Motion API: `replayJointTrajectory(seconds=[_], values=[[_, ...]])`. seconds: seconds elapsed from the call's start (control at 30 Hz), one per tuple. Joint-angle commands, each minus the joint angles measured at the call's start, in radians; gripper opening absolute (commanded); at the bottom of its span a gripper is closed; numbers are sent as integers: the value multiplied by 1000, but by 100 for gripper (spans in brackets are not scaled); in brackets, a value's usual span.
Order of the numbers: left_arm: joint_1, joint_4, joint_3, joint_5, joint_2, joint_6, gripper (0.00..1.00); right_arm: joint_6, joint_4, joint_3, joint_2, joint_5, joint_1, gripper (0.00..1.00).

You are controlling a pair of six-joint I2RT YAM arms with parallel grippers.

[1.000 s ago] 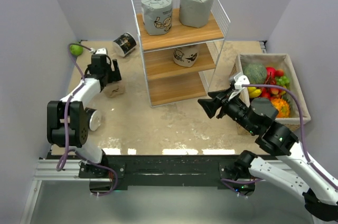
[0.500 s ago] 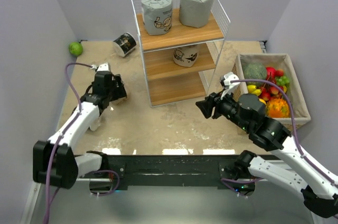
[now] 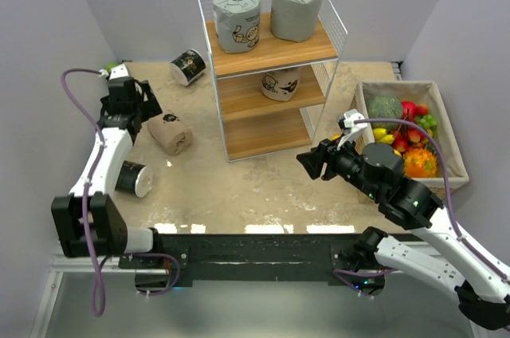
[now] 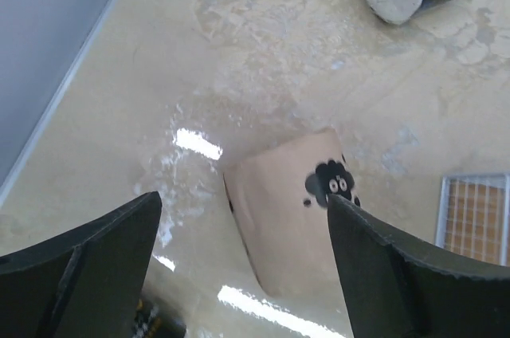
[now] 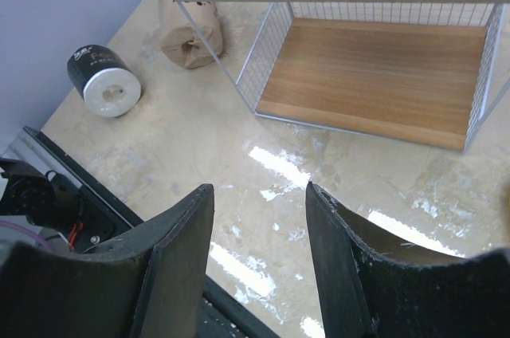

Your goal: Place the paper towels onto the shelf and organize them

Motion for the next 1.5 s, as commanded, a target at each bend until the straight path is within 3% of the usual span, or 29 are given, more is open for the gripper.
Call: replayJointTrajectory(seconds=[0.0,0.3,0.43,0.6,0.77,0.97,1.47], values=[[11,102,116,84,128,134,93,76,-16,49,7,27,3,54],[28,65,235,194,388,202,94,26,13,60,-14,116,1,56],[27,64,240,266,443,190,90,22,45,33,-10,119,1,55],[-16,26,223,242,466,195,89,29,19,47,-13,123,1,56],[-101,-20,148,184,368,169,86,22,-47,41,-65,169,1,55],[-148,33,-97,154,189,72,82,47,-60,-5,-137,158,1,56],[-188,32,-496,331,-339,-178,78,124,-122,-48,-234,171,1,56]])
